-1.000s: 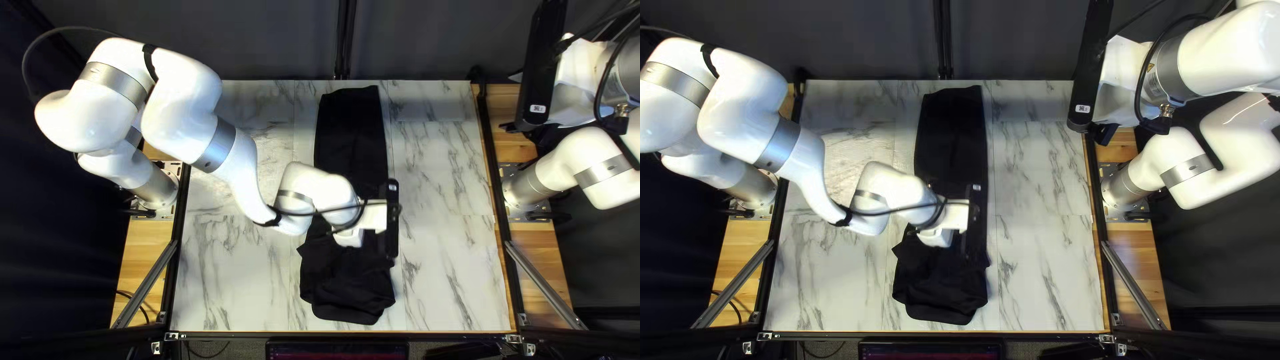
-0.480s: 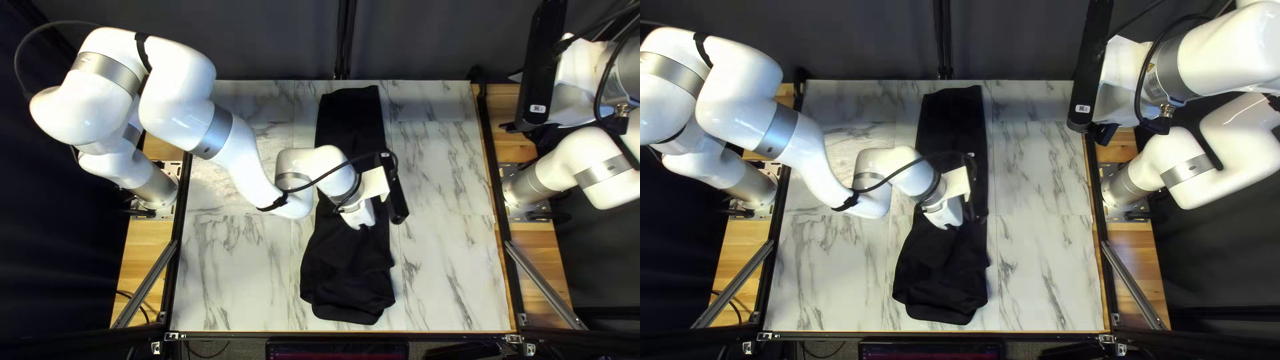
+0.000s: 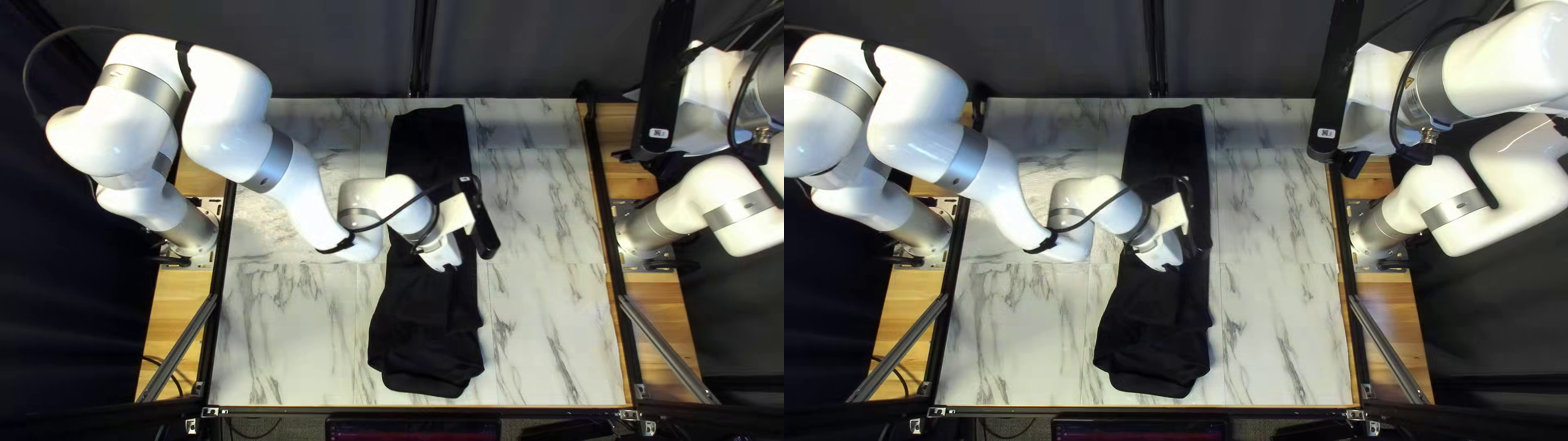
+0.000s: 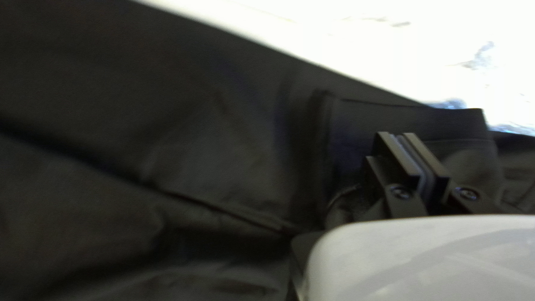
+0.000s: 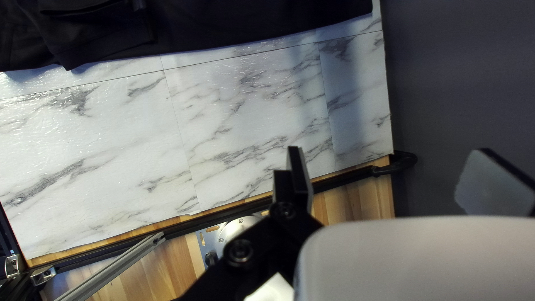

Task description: Fold t-shirt

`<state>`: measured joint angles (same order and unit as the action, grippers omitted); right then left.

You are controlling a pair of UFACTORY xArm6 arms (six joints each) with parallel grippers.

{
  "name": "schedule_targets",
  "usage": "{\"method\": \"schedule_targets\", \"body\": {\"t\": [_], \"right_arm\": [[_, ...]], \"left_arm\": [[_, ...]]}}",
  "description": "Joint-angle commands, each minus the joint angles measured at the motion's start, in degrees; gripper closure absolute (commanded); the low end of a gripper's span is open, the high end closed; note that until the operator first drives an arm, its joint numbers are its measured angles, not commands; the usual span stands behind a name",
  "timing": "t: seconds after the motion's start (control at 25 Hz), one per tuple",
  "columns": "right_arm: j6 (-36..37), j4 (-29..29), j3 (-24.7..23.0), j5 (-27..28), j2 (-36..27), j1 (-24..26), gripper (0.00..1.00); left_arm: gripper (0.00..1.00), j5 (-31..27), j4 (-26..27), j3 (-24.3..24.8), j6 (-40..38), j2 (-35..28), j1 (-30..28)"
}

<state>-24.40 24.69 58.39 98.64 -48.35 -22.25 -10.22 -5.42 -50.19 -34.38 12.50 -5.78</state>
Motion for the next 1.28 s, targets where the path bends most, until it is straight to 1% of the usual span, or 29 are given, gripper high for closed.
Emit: {"method": "schedule_targets", "body": {"t": [0.04, 0.16, 0.24, 0.32, 0.36, 0.4, 0.52, 0.56, 0.6, 0.64, 0.72, 0.76, 0.84, 0.92, 0.96, 1.0, 1.04, 1.08, 1.12, 1.16, 1.2, 1.28], "right_arm": [[0.0, 0.0, 0.0, 0.0, 0.0, 0.0, 0.0], [0.0, 0.0, 0.0, 0.0, 0.0, 0.0, 0.0], [0.0, 0.0, 0.0, 0.0, 0.0, 0.0, 0.0], [0.0, 0.0, 0.0, 0.0, 0.0, 0.0, 0.0], [0.0, 0.0, 0.0, 0.0, 0.0, 0.0, 0.0], [0.0, 0.0, 0.0, 0.0, 0.0, 0.0, 0.0], [0.0, 0.0, 0.0, 0.0, 0.0, 0.0, 0.0], [0.0, 0.0, 0.0, 0.0, 0.0, 0.0, 0.0], [0.0, 0.0, 0.0, 0.0, 0.0, 0.0, 0.0], [0.0, 0.0, 0.0, 0.0, 0.0, 0.0, 0.0], [0.0, 0.0, 0.0, 0.0, 0.0, 0.0, 0.0], [0.0, 0.0, 0.0, 0.0, 0.0, 0.0, 0.0], [0.0, 0.0, 0.0, 0.0, 0.0, 0.0, 0.0], [0.0, 0.0, 0.0, 0.0, 0.0, 0.0, 0.0], [0.0, 0.0, 0.0, 0.0, 0.0, 0.0, 0.0], [0.0, 0.0, 0.0, 0.0, 0.0, 0.0, 0.0], [0.0, 0.0, 0.0, 0.0, 0.0, 0.0, 0.0], [0.0, 0.0, 0.0, 0.0, 0.0, 0.0, 0.0], [0.0, 0.0, 0.0, 0.0, 0.0, 0.0, 0.0], [0.0, 0.0, 0.0, 0.0, 0.0, 0.0, 0.0], [0.0, 0.0, 0.0, 0.0, 0.0, 0.0, 0.0], [0.0, 0.0, 0.0, 0.0, 0.0, 0.0, 0.0]], "left_arm": [[1.0, 0.4, -8.0, 3.8, -8.7, -3.2, 0.7], [1.0, 1.4, -15.3, 5.7, -16.2, -4.4, 0.9], [1.0, 3.0, -23.6, 7.3, -24.1, -5.4, 1.0], [1.0, 4.3, -33.9, 8.1, -33.2, -5.8, 1.0], [1.0, 4.6, -37.6, 8.2, -36.5, -5.8, 1.0], [0.99, 4.9, -44.9, 8.3, -42.7, -5.7, 0.9], [0.99, 5.6, -59.5, 9.1, -55.1, -6.2, 0.6], [0.99, 5.7, -62.0, 9.4, -57.3, -6.5, 0.5], [0.99, 5.8, -66.1, 9.9, -60.7, -6.8, 0.1], [0.99, 5.7, -68.2, 10.5, -62.3, -7.2, -0.5], [0.99, 5.8, -70.1, 11.7, -62.8, -8.0, -1.0], [0.98, 5.8, -70.2, 12.2, -62.5, -8.2, -1.1], [0.98, 6.0, -69.0, 14.7, -59.6, -9.9, -0.9], [0.94, 6.1, -64.1, 16.4, -53.6, -11.0, -0.8], [0.79, 5.9, -60.7, 17.0, -50.0, -11.4, -1.0], [0.35, 5.2, -51.2, 18.0, -40.2, -12.1, -2.0], [0.35, 4.2, -43.5, 18.3, -32.4, -12.3, -3.1], [0.0, 3.0, -37.5, 18.1, -26.3, -12.3, -4.1], [0.0, 1.2, -32.3, 17.3, -21.2, -12.2, -5.3], [0.0, 0.1, -29.5, 16.7, -18.4, -12.1, -5.9], [0.0, -1.9, -24.8, 15.4, -13.7, -11.8, -6.9], [0.0, -4.4, -20.6, 13.5, -9.1, -11.9, -7.8]]}}
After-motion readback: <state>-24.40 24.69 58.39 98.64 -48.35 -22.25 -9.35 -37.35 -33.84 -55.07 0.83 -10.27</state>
